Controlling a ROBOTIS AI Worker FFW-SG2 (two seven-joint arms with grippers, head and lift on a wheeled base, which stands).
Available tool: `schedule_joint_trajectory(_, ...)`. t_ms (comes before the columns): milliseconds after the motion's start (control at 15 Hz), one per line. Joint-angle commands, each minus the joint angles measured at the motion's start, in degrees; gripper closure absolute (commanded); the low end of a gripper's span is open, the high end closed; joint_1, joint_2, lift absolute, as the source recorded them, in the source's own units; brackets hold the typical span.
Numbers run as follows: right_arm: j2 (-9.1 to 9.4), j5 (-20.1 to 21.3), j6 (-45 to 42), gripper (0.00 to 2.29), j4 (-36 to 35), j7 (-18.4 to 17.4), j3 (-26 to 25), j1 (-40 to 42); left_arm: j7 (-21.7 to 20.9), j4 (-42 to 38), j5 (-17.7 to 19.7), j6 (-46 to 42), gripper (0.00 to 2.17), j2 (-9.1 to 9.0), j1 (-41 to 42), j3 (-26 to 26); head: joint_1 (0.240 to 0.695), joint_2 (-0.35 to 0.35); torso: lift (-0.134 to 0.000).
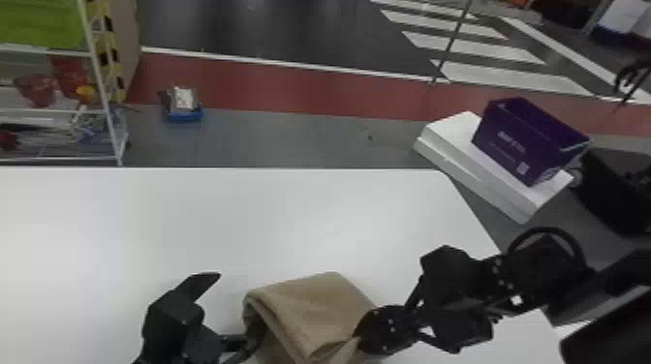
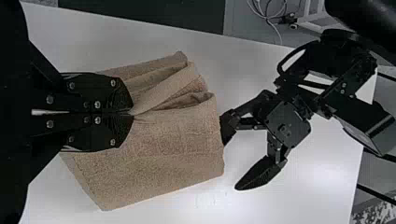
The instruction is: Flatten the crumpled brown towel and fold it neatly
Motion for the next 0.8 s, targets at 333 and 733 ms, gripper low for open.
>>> schedule_joint_trajectory(333,-0.82,4.07,-0.09,1.42,0.72,0.28,4.49,0.76,0.05,-0.02,0.01,-0.58,0.18,-0.15,0.30,0.03,0.695,-0.315,-0.124)
schedule_joint_trajectory(733,-0.99,6.62,-0.09,1.42,2.03,0.28,7.39,0.67,0.05,-0.02,0.01,-1.11,0.18,-0.15,0.30,0.03,0.695,-0.312,-0.124)
